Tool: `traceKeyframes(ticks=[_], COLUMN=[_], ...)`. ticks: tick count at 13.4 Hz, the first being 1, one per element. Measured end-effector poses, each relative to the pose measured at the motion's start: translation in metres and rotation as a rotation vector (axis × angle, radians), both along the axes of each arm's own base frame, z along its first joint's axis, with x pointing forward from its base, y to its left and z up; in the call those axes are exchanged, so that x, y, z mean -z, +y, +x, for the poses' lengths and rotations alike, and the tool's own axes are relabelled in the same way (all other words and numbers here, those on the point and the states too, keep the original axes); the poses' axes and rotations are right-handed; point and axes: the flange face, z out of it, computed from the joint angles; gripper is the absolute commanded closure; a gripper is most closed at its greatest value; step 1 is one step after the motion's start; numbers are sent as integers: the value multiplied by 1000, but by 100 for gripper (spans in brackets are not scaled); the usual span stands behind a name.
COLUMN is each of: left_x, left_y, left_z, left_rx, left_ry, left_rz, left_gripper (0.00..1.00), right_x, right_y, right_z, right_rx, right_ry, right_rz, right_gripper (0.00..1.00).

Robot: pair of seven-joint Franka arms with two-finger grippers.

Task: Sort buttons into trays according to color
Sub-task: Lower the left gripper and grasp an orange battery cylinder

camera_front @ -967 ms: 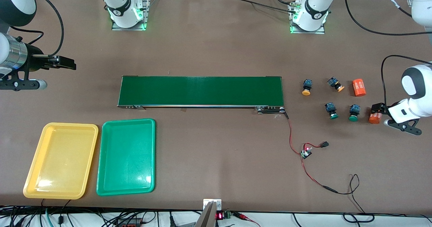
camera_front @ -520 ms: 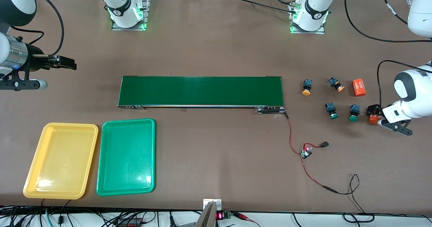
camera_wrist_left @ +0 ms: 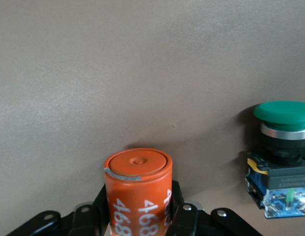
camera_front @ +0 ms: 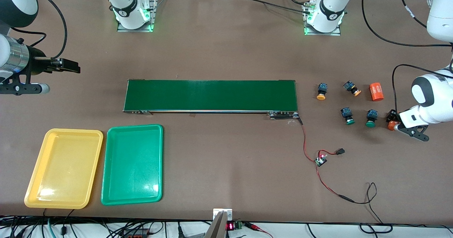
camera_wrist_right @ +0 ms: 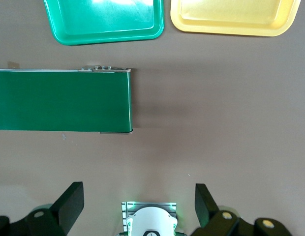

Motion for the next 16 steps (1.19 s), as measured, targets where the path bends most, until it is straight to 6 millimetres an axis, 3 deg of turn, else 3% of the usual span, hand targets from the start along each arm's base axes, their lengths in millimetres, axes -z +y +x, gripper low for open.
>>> traceKeyframes(ticks=[2, 4, 7, 9, 11, 13, 16], left_x=[-12, -42, -95, -128, -149, -156, -144], left_y=[-7, -23, -69, -118, -183, -256, -356], left_z=[4, 9, 16, 19, 23, 20, 5], left_rx=[67, 155, 316, 396, 502, 627, 801], left_ry=[25, 66, 133, 221, 287, 329, 354], left_rz=[-20, -55, -120, -179, -240, -287, -350], left_gripper=[76, 71, 75, 81, 82, 86, 86], right_x=[0, 0, 0, 0, 0, 0, 0], right_y=[0, 0, 1, 2, 4, 6, 6], right_z=[0, 0, 0, 0, 0, 0, 0], right_rx=[0, 0, 1, 1, 1, 3, 4], right_ry=[0, 0, 0, 0, 0, 1, 1], right_rz=[1, 2, 4, 11, 23, 39, 41], right_gripper=[0, 0, 0, 0, 0, 0, 0])
